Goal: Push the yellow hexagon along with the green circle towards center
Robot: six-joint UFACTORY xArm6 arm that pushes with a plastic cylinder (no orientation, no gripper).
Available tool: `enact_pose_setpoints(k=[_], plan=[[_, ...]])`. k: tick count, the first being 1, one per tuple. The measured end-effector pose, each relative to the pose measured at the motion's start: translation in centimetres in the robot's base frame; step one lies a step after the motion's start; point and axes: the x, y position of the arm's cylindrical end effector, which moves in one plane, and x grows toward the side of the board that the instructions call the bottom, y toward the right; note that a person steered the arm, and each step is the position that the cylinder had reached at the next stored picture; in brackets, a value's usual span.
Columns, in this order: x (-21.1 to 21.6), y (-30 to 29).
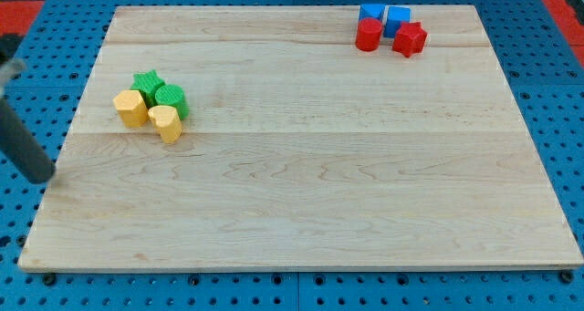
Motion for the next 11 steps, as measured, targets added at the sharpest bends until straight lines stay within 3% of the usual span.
enact_pose_setpoints(k=[7,11], plan=[[-7.5,0.5],[-11.6,20.9]])
